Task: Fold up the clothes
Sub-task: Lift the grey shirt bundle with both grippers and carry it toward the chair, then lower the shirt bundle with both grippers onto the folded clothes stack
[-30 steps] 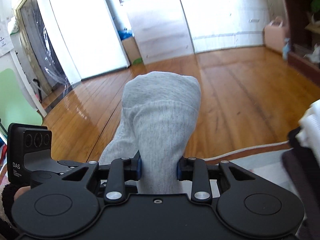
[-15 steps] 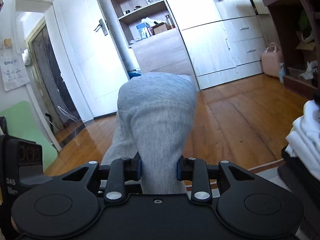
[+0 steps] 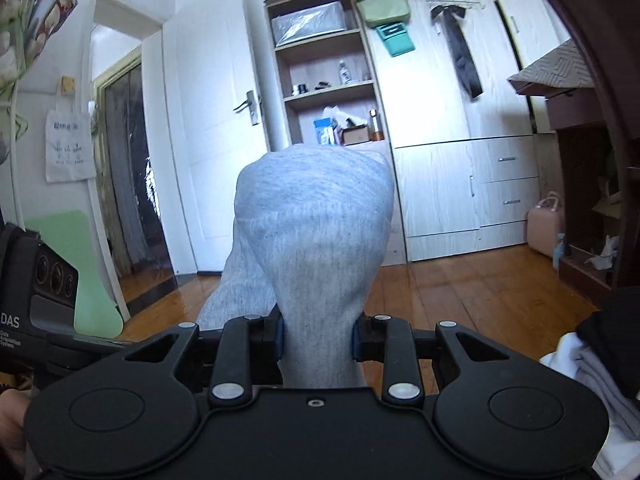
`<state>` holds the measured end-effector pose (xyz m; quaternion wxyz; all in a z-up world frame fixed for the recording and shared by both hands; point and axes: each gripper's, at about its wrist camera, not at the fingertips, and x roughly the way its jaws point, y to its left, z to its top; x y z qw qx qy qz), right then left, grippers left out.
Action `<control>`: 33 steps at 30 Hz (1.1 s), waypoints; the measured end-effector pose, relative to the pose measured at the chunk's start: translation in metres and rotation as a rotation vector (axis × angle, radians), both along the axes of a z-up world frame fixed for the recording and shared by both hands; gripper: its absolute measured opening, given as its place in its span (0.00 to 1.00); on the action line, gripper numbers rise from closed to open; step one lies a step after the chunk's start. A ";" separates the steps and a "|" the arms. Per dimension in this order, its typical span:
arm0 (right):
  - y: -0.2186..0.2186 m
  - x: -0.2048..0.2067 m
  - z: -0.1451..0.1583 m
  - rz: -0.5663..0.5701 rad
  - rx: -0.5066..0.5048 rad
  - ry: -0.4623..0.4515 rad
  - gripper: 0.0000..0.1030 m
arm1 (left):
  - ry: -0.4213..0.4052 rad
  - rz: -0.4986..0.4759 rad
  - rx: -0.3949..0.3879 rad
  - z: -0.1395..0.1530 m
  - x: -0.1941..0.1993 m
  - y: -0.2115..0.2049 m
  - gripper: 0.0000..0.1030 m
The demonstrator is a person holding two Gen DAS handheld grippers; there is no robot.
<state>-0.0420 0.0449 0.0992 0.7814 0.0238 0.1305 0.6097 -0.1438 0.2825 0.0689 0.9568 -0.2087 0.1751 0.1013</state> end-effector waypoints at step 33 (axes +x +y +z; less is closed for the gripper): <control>-0.097 0.163 -0.056 -0.211 0.169 0.084 0.32 | 0.075 -0.285 0.202 -0.002 0.178 -0.074 0.29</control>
